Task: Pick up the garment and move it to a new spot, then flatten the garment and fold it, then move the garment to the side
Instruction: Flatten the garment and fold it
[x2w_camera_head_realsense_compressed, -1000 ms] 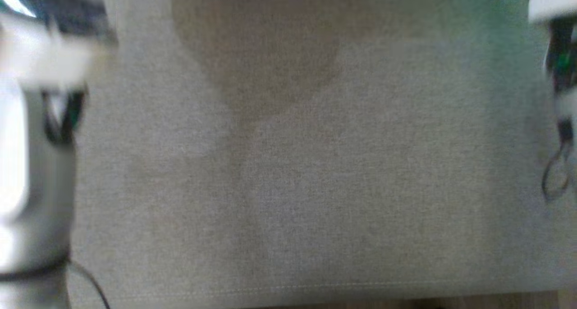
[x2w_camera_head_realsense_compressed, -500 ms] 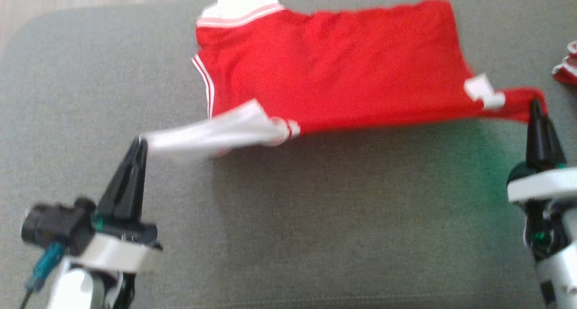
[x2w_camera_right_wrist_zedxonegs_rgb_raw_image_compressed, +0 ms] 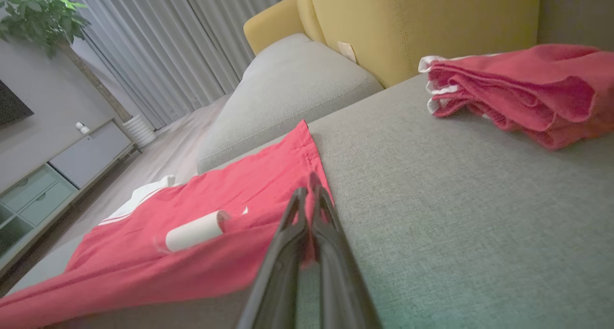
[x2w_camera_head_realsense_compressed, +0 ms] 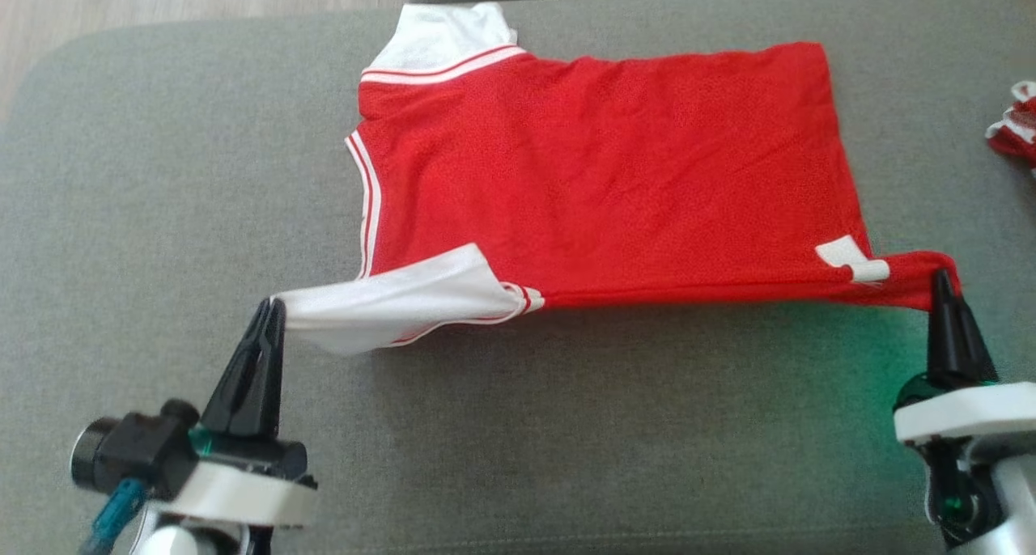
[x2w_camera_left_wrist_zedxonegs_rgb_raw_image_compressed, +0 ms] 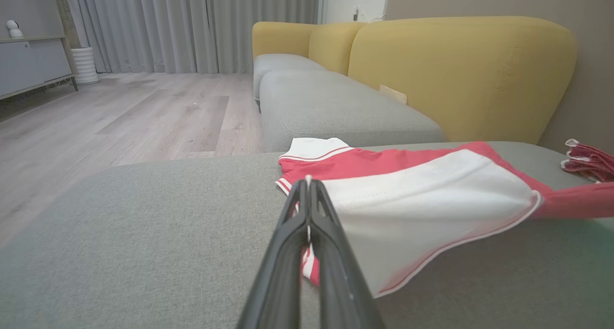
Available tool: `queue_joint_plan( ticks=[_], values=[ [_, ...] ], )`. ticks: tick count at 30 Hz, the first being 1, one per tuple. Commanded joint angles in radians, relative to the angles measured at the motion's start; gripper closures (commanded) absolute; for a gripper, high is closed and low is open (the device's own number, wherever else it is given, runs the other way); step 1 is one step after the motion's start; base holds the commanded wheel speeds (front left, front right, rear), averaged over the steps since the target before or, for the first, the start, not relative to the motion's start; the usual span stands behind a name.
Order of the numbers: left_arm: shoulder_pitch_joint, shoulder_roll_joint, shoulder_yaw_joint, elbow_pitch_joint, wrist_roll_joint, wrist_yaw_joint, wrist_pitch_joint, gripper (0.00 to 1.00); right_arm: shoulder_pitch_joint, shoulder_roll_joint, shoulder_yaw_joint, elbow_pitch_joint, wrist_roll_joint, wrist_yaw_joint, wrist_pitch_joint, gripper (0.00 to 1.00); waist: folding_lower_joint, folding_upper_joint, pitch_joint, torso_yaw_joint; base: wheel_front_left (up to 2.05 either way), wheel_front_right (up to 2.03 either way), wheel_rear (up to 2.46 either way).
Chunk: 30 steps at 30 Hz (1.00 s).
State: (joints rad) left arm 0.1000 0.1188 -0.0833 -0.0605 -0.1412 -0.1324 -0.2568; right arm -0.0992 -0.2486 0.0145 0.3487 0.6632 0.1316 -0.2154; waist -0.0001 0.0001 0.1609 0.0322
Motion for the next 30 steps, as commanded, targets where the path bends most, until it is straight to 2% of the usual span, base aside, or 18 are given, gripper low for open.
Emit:
queue_joint_plan(
  ticks=[1,11,22,23,24,25,26,27,28,30],
  values=[
    [-0.074,-0.001,0.038,-0.013,0.010,0.002,-0.005,1.00,-0.032,-0.008,0.008,-0.029,-0.026,-0.001,0.008,1.00,0.0001,-0.0001,0.019,0.002,0.00,0.00,0.00],
    [-0.302,-0.024,0.014,0.166,0.092,0.010,-0.005,1.00,-0.194,-0.003,0.043,0.081,-0.154,-0.001,0.031,1.00,0.0001,-0.0001,0.103,-0.009,0.00,0.00,0.00],
    [-0.517,0.020,-0.046,0.356,0.159,0.009,-0.005,1.00,-0.352,-0.004,0.080,0.220,-0.208,-0.001,0.003,1.00,0.0001,-0.0001,0.182,-0.014,0.00,0.00,0.00],
    [-0.527,0.020,-0.049,0.377,0.155,0.009,-0.005,1.00,-0.359,-0.002,0.084,0.230,-0.209,-0.001,-0.001,0.89,0.0001,-0.0001,0.184,-0.015,0.00,0.00,0.00],
    [-0.536,0.019,-0.050,0.398,0.148,0.008,-0.005,1.00,-0.366,-0.001,0.092,0.241,-0.209,-0.001,-0.003,0.72,0.0001,-0.0001,0.185,-0.015,0.00,0.00,0.00],
    [-0.544,0.018,-0.053,0.416,0.139,0.008,-0.005,0.66,-0.371,-0.001,0.103,0.249,-0.209,-0.001,-0.005,0.33,0.0001,-0.0001,0.185,-0.016,0.00,0.00,0.00],
    [-0.551,0.017,-0.055,0.431,0.133,0.007,-0.005,0.44,-0.375,-0.002,0.107,0.257,-0.208,-0.001,-0.010,0.00,0.0001,-0.0001,0.184,-0.016,0.00,0.00,0.00],
    [-0.555,0.016,-0.056,0.441,0.127,0.007,-0.005,0.07,-0.378,-0.002,0.110,0.265,-0.208,-0.001,-0.014,0.00,0.0001,-0.0001,0.181,-0.016,0.00,0.00,0.00],
    [-0.556,0.014,-0.053,0.449,0.119,0.007,-0.005,0.00,-0.379,-0.001,0.112,0.271,-0.205,-0.001,-0.019,0.00,0.0001,-0.0001,0.177,-0.016,0.00,0.00,0.00],
    [-0.552,0.006,-0.041,0.447,0.103,0.011,-0.005,0.00,-0.376,0.002,0.112,0.273,-0.198,-0.001,-0.028,0.00,0.0001,-0.0001,0.164,-0.016,0.00,0.00,0.00]
  ],
)
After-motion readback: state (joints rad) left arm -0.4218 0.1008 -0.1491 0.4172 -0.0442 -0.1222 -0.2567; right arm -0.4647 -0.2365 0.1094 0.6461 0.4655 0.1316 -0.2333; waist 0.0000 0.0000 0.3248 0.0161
